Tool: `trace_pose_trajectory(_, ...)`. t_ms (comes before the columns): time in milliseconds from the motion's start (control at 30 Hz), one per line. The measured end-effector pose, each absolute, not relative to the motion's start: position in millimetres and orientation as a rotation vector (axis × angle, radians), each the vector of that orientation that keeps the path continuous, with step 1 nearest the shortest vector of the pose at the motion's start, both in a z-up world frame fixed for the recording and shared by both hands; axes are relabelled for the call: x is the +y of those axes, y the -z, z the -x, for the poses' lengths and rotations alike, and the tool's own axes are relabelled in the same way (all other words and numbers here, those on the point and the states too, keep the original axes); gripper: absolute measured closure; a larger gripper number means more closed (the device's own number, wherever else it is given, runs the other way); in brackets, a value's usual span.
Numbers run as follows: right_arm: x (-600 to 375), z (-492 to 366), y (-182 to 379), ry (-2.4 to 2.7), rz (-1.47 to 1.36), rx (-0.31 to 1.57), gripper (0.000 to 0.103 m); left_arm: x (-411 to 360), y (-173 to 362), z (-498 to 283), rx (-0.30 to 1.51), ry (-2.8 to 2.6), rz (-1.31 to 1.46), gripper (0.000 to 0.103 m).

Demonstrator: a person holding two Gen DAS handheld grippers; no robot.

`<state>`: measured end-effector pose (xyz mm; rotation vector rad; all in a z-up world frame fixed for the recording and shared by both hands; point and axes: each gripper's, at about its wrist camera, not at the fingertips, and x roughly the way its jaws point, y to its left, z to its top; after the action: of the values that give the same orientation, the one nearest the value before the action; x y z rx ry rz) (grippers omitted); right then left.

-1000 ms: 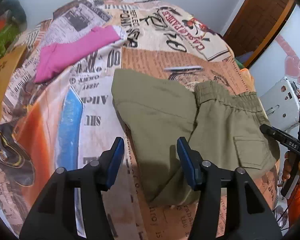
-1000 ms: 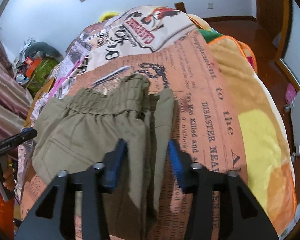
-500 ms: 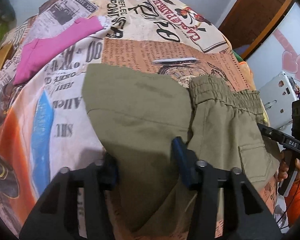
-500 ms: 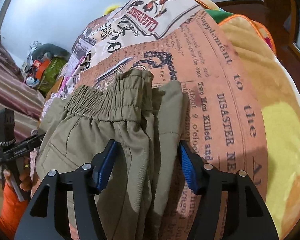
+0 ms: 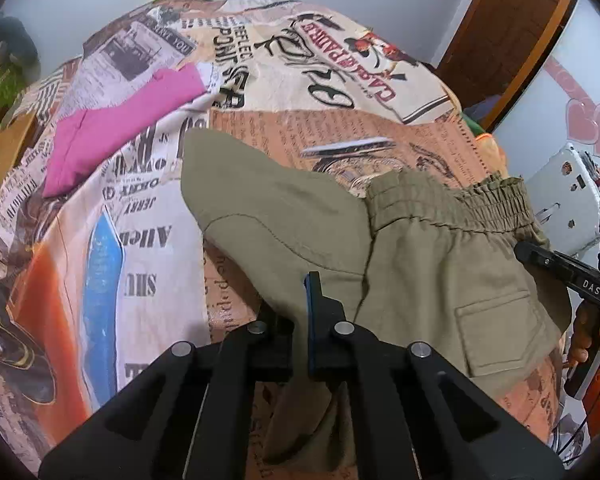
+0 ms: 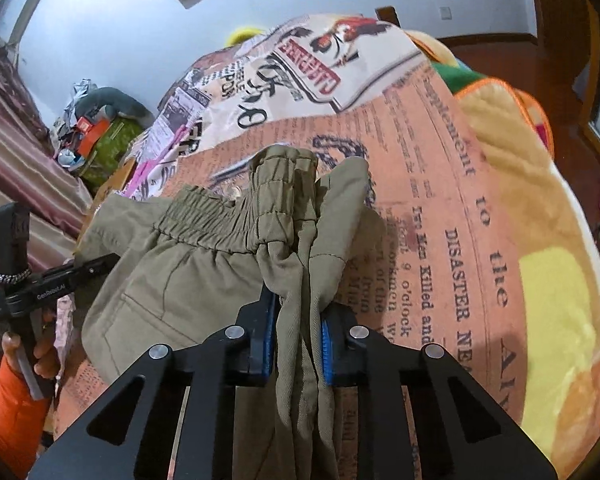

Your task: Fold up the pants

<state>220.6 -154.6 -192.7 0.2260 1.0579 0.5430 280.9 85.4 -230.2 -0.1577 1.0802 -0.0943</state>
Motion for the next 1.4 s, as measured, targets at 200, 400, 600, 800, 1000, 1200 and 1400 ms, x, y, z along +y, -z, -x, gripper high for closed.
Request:
trace_pose_trajectory(200,-145.9,-220.9,170.7,-0.563,-0.186,1.008,0.088,83.8,209.5,-276.8,1.03,0.095,0.149,0.1)
trace_pose_trajectory(400,-132.1,-224.6,144.5,-0.59,-0.152,0.944,0.089,94.9,180.6,-268.6,0.957,0.075,0.142,0.1)
trace_pose_trajectory(600,-103.0,-238.3,119.3,-0.638,-0.105,0.882,0.089,120.9,148.6,-264.7,0.885,0.023,0.127,0.1)
trace_pose_trajectory(800,-52.3,-256.6,96.7,-0.692,0.001,0.812,0.089,158.3,135.9,-270.4,0.851,-0.037,0.131,0.1)
trace_pose_trajectory(1000,-6.9,-274.7,96.0,-0.739,0.058,0.796,0.089,207.5,143.5,-282.0,0.839,-0.083,0.2,0.1)
trace_pose_trajectory(1200,37.8,-297.0,114.4,-0.781,0.08,0.82,0.089,249.9,166.0,-294.1,0.856,-0.138,0.231,0.1)
trace_pose_trajectory(1400,83.4,-320.1,134.0,-0.814,0.082,0.844,0.089,294.6,189.9,-312.5,0.869,-0.206,0.254,0.1)
